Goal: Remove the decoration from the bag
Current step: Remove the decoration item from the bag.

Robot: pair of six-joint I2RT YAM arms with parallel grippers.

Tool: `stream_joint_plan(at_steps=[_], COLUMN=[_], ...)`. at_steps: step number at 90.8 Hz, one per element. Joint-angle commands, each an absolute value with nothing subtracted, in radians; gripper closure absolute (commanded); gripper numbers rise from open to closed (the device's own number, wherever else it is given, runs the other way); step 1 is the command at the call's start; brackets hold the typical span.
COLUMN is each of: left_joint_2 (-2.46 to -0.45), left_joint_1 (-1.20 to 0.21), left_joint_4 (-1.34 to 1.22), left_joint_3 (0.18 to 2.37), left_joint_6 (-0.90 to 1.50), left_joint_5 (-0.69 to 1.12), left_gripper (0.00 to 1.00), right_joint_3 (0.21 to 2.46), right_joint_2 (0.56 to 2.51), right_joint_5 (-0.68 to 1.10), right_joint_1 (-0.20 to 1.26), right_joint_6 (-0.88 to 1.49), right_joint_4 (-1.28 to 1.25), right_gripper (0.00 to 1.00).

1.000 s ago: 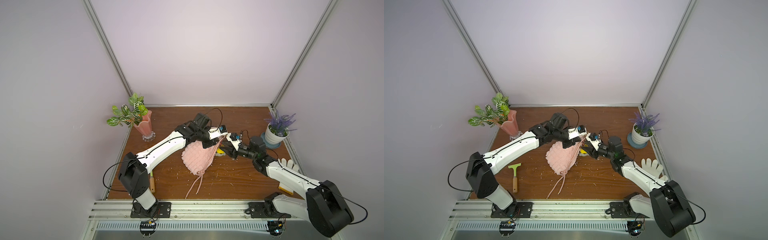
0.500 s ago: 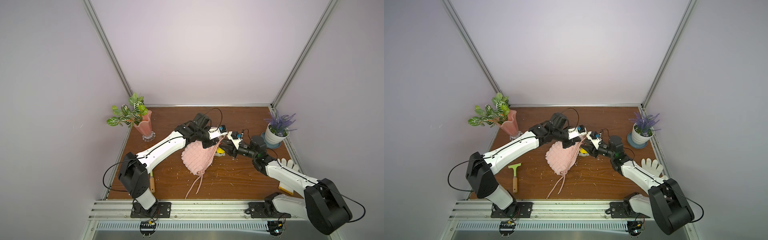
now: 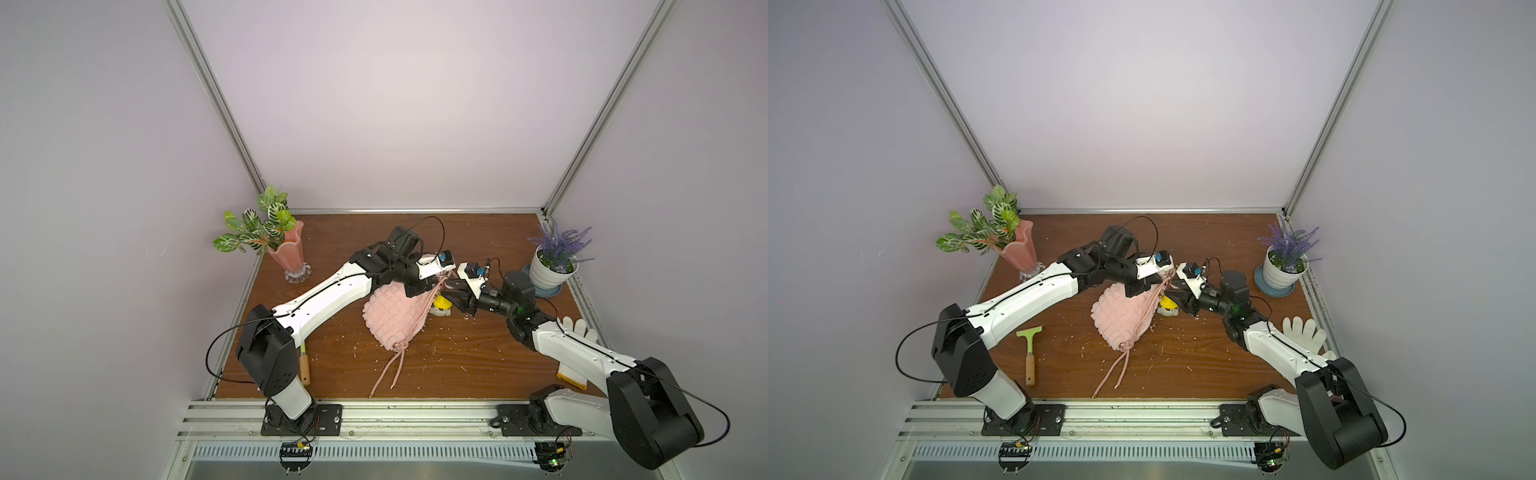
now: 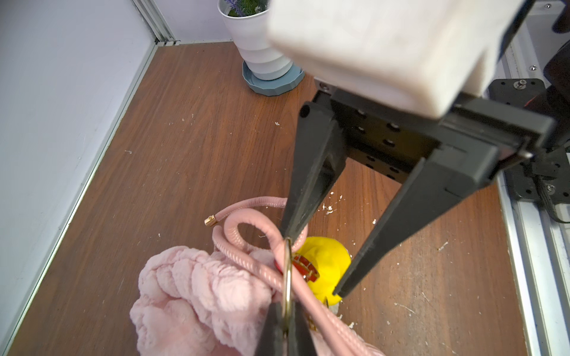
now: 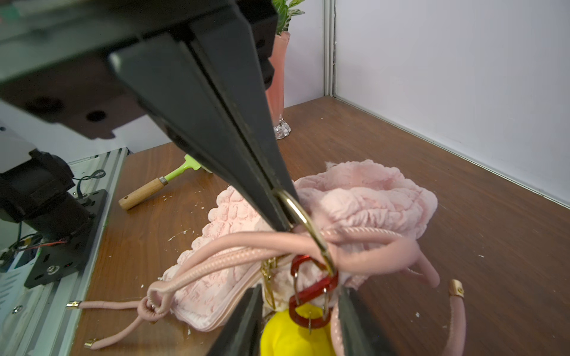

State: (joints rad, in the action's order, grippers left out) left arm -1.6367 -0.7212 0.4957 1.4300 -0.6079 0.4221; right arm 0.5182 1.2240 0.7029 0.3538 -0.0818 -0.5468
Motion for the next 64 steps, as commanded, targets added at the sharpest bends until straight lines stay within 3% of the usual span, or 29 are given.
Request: stream_joint_plan(at_steps=[1,64], left_joint_2=[-1.618,-1.633], left_joint_1=[-0.713,-0.713], left_joint_4=[0.488,0.488], left_joint_3=[1.450,1.460], left_joint_6=[-0.612,-0.610], left_joint_5=[0.459,0.469], left_gripper=[1.00,1.00], right_joint_3=[0.543,0.548], right_joint_2=[1.234,1.286], right_joint_5=[0.732,0.776], right_joint_1=[0.353,0.353], right_joint_6=[-0.099,-0.031], right_joint_4=[-0.550,-0.672], right_gripper=[0.55,0.58])
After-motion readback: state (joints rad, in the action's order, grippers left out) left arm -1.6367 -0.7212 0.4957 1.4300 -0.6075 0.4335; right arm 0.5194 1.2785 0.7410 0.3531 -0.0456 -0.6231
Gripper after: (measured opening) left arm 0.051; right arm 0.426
